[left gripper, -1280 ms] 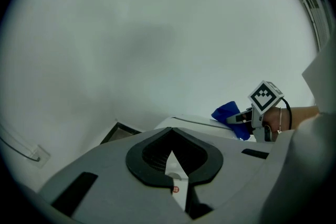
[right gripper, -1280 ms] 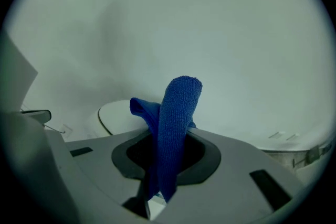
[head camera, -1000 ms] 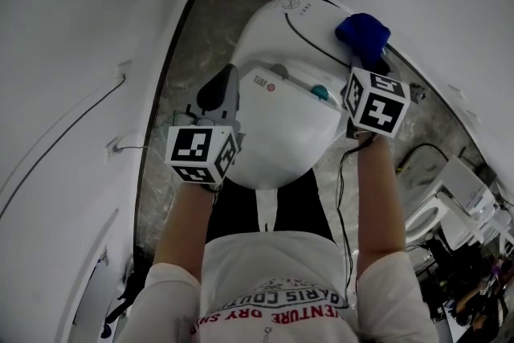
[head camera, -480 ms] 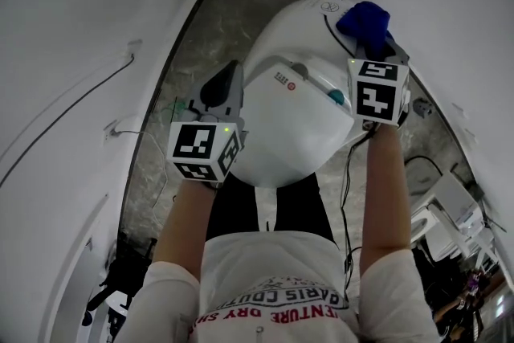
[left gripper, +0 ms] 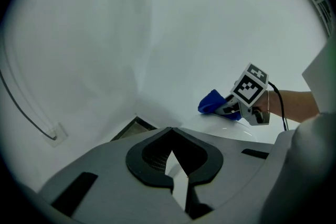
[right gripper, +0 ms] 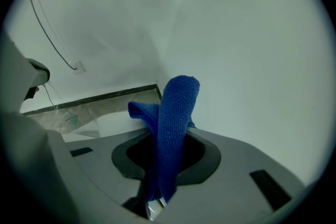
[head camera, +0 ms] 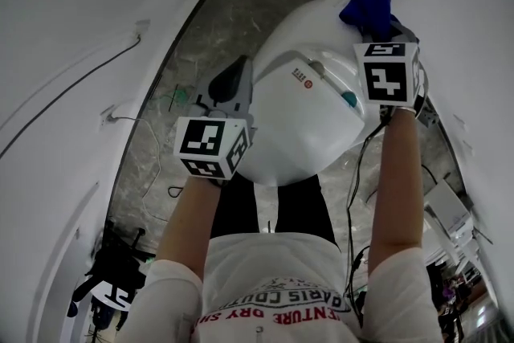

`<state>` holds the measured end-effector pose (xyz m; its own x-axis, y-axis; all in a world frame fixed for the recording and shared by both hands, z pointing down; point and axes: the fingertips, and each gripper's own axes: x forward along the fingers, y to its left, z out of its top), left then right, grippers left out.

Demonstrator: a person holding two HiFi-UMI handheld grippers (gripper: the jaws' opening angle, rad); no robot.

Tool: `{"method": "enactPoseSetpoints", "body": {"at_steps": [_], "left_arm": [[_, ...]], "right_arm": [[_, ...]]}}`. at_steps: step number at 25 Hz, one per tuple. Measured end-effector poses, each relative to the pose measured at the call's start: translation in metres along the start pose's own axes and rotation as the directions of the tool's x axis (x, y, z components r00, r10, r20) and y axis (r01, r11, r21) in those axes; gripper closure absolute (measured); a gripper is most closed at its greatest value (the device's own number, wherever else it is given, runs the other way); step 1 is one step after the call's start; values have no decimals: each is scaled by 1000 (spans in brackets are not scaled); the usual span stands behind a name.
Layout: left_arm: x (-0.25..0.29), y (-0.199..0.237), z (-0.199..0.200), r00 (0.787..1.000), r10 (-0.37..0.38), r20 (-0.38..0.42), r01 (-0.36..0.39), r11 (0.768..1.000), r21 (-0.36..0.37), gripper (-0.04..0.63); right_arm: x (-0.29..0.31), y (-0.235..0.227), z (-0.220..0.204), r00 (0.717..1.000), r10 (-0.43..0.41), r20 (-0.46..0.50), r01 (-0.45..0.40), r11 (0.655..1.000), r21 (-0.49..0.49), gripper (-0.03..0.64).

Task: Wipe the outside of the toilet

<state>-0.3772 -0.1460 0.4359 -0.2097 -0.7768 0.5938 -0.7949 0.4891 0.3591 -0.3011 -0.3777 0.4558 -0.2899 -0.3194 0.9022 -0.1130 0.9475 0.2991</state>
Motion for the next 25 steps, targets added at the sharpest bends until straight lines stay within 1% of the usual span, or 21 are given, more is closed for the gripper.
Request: {"method": "enactPoseSetpoints", "body": {"at_steps": [2,5,8,13,16,20,22,25], "left_arm": [[-4,6,-5,1000,4,4,-4,1000,-13,589],[-9,22,-12,1000,21,13,-20,999,-37,589],[-16,37,-22,999,43,21,-41,997,-59,589],[-23,59,-44,998,60,21,-58,994,-90,589],[-28,74,-57,996,81,28,-77,991,-106,589],[-31,94,-79,993,111,30,-106,986,-127,589],[-33,104,-92,990,135,30,-129,982,-140,589],[-38,112,-109,984,174,33,-165,971,-173,589]], "right_arm": [[3,13,7,1000,3,-1,-3,1000,-27,540],[9,39,23,1000,13,-4,-14,991,-136,540],[18,64,36,999,33,-13,-35,973,-227,541],[31,92,43,998,25,-50,-41,934,-354,540],[40,111,46,996,42,-81,-74,893,-444,541],[57,136,44,987,52,-153,-132,808,-574,541],[65,146,40,976,65,-206,-179,777,-604,541],[74,160,36,956,100,-277,-258,740,-621,541]]}}
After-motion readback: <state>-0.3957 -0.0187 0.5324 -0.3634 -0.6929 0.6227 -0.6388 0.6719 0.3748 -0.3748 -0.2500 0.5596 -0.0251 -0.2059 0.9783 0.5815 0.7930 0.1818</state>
